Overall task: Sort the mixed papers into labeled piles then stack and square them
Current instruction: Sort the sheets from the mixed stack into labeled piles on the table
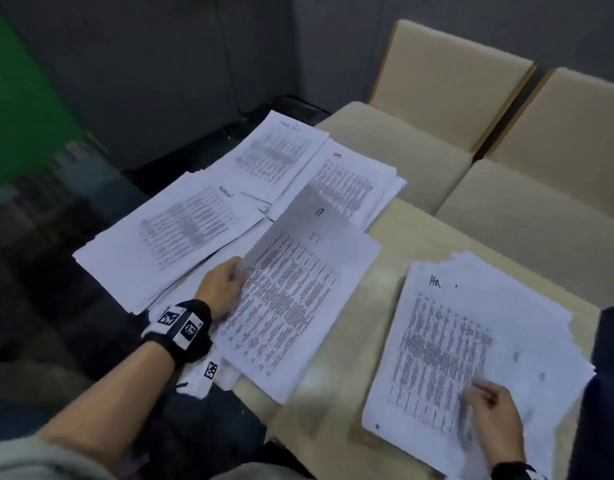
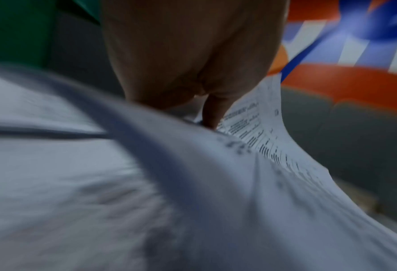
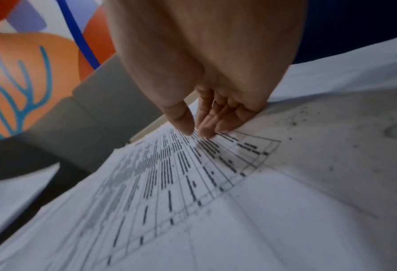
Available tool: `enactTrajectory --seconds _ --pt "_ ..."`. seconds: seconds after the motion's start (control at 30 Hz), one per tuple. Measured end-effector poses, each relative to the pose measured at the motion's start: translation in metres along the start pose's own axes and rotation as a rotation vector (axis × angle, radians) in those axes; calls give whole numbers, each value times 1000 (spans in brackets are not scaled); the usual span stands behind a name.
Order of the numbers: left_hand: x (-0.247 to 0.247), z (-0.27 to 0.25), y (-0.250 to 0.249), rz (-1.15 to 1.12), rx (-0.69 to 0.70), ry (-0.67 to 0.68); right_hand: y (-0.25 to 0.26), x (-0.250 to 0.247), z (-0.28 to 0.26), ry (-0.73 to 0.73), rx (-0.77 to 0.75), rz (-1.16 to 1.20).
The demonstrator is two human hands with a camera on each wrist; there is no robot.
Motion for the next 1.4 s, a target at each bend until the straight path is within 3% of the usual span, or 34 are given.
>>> enactTrajectory --seconds 0.13,0.27,0.47,0.57,0.63,0.7,0.77,0.83,0.97,1.13,1.3,1.4 --pt "-41 -4 80 385 -182 72 3 2 -4 -20 12 -127" --pt "-48 4 106 568 -228 49 8 0 -10 -26 35 -193" --pt "-41 22 87 667 -82 -38 7 -1 -11 -12 37 -247" --pt "-43 30 77 702 -107 -37 2 0 -11 1 30 -261" --pt "-49 34 57 709 -101 -81 2 -4 -11 -33 15 -271" --pt "-46 40 22 630 -1 -104 3 -14 -11 -114 -1 -301" --pt "-26 41 -26 483 148 -65 4 -26 -8 -204 4 -311" --pt "13 35 -74 340 259 69 3 -35 -5 -263 34 -307" --pt "123 6 -145 141 309 363 4 -47 -1 -304 71 -264" --pt "236 -18 -171 368 253 621 7 -50 6 -227 81 -163" --pt "265 -22 -193 586 251 552 10 -46 20 -46 131 15" --pt "267 -17 -199 646 251 465 16 -53 30 -86 42 35"
Point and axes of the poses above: each hand's wrist, its own z-axis towards the middle knuckle, its own x-axis out of the palm, y = z × x, the point moved 10 cm from there along z, towards the middle knuckle, and after that the axes turned 9 degrees about x, right-handed, at the moved point
